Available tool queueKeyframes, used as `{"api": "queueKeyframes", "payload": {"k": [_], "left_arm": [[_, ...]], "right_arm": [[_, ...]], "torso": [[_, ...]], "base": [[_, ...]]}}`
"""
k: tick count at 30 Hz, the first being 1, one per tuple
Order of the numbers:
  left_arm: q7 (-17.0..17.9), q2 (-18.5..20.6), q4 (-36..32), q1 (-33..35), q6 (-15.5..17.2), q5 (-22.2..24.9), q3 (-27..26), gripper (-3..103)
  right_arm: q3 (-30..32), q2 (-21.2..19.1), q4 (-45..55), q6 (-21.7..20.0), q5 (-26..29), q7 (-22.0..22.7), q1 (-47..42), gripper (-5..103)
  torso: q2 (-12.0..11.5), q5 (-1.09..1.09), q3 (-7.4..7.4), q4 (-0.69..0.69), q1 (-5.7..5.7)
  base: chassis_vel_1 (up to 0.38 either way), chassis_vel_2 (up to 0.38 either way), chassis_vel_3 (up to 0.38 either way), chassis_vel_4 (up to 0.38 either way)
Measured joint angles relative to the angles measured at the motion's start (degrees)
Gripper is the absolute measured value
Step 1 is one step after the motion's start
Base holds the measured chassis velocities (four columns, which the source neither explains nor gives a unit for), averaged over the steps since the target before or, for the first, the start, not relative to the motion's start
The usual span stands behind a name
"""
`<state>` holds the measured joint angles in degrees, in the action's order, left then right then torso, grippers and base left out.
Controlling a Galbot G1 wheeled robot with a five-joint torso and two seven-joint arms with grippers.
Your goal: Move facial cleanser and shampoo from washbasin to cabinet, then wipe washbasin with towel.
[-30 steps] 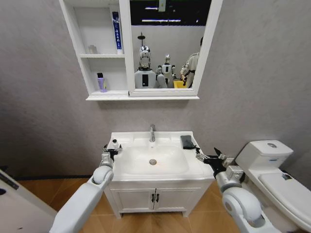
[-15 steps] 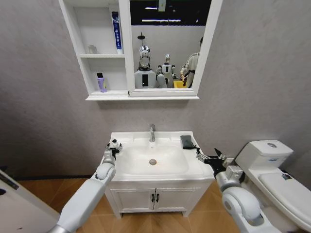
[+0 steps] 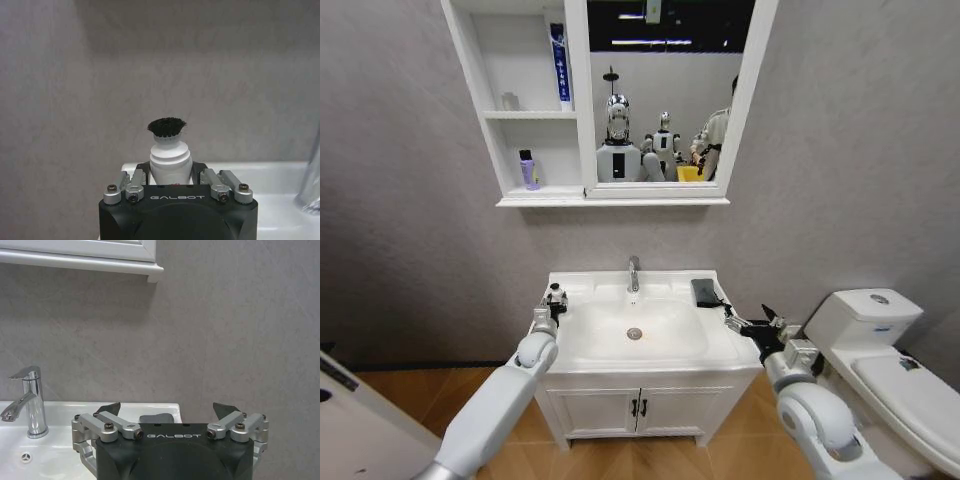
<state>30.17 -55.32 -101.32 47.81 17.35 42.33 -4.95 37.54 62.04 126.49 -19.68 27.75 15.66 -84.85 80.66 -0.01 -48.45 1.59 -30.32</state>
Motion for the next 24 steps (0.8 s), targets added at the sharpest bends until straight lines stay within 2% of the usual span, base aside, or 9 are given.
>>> {"api": "queueKeyframes", "payload": {"k": [3,4,6,7,9,10,12,16,24], "left_arm": [[6.62,8.16,-10.69,-3.07,5.55,9.55,-0.24,42],[6.62,8.16,-10.69,-3.07,5.55,9.55,-0.24,42],[10.93,14.41,-16.41,-7.54,10.22,18.46,-1.16,42],[10.93,14.41,-16.41,-7.54,10.22,18.46,-1.16,42],[12.53,20.78,-19.93,-15.28,15.94,28.79,-2.35,42],[12.53,20.78,-19.93,-15.28,15.94,28.79,-2.35,42],[12.35,24.07,-19.57,-24.25,19.6,35.19,-1.83,42],[11.4,23.86,-14.95,-35.3,23.78,39.96,1.09,42],[6.59,20.18,-6.11,-48.37,25.03,40.07,8.09,42]], "right_arm": [[-0.27,0.56,-0.09,0.09,-0.35,-0.02,0.12,100],[-0.27,0.56,-0.09,0.09,-0.35,-0.02,0.12,100],[-0.86,1.22,-0.11,0.12,-0.77,-0.07,0.21,100],[-0.86,1.22,-0.11,0.12,-0.77,-0.07,0.21,100],[-1.69,1.89,-0.25,0.15,-1.46,-0.2,0.27,100],[-1.69,1.89,-0.25,0.15,-1.46,-0.2,0.27,100],[-2.05,1.93,0.14,0.13,-1.62,-0.22,0.09,100],[-2.05,0.73,1.51,-0.19,-1.56,-0.22,-0.82,100],[-1.74,-0.46,2.65,-0.73,-1.17,-0.14,-1.1,100]], "torso": [[0.0,0.02,0.01,0.0,0.01],[0.0,0.02,0.01,0.0,0.01],[0.0,0.02,0.01,-0.03,0.01],[0.0,0.02,0.01,-0.03,0.01],[0.0,0.02,0.01,-0.02,0.01],[0.0,0.02,0.01,-0.02,0.01],[0.0,0.05,0.01,0.0,0.01],[0.0,0.0,0.0,-0.01,0.01],[0.0,0.01,0.0,0.02,0.01]], "base": [[0.0,0.0,0.0,0.0],[0.0,0.0,0.0,0.0],[0.0,0.0,0.0,0.0],[0.0,0.0,0.0,0.0],[0.0,0.0,0.0,0.0],[0.0,0.0,0.0,0.0],[0.0,0.0,0.0,0.0],[0.0,0.0,0.0,0.0],[0.0,0.0,0.0,0.0]]}}
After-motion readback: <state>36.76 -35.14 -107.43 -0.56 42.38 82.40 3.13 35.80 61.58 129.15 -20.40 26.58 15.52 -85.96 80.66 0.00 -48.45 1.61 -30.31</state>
